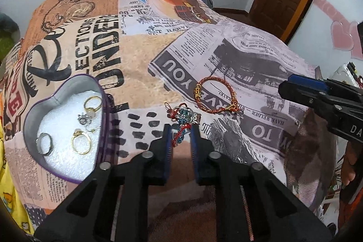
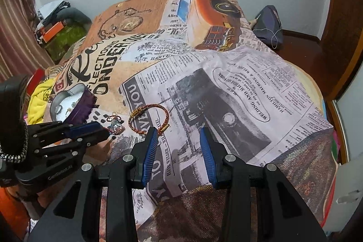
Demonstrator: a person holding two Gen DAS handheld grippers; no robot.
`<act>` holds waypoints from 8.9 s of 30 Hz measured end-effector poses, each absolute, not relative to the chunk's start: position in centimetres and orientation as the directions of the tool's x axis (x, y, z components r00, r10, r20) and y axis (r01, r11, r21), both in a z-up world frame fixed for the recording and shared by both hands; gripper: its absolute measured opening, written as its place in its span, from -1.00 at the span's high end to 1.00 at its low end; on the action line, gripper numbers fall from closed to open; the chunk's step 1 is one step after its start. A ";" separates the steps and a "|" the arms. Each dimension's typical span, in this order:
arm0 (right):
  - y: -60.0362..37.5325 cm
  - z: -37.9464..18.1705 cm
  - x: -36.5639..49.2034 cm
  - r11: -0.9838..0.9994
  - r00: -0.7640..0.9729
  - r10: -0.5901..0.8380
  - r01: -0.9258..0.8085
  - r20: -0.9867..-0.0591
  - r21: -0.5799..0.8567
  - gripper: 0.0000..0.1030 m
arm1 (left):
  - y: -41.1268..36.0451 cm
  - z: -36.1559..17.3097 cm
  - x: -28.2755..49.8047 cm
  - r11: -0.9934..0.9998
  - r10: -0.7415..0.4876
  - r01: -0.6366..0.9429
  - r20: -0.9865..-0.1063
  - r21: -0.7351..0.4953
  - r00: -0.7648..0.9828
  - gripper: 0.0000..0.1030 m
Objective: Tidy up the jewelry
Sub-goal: 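Grasp the colourful beaded charm with the left gripper and lift it, then grasp the orange braided bracelet with the right gripper while the left gripper carries the charm toward the tin, then carry the bracelet and charm over the heart tin and open both grippers, then move both grippers away from the tin toward the silver ring and earrings, then grasp the small silver ring with the right gripper while the left gripper grasps the silver earrings, then carry the ring and earrings over the heart tin and open both grippers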
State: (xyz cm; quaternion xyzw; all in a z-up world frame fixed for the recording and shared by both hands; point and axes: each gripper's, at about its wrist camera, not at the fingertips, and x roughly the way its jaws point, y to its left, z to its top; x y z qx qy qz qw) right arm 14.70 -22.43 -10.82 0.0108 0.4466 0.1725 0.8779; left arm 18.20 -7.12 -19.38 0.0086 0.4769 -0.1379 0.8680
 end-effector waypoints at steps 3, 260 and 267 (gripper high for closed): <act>-21.9 -11.3 14.8 0.934 0.520 0.324 -0.309 -0.790 0.179 0.32 | -7.3 -19.8 18.2 0.962 -0.228 0.250 -0.830 -0.111 0.509 0.90; -8.4 -3.4 12.7 0.777 0.538 0.579 -0.591 -0.613 0.215 0.81 | 4.3 -8.1 12.3 0.994 -0.090 0.032 -0.639 -0.102 0.764 0.72; -7.2 -4.1 13.2 0.770 0.522 0.584 -0.599 -0.621 0.220 0.81 | 6.0 -8.9 12.4 0.994 -0.080 0.010 -0.648 -0.111 0.757 0.71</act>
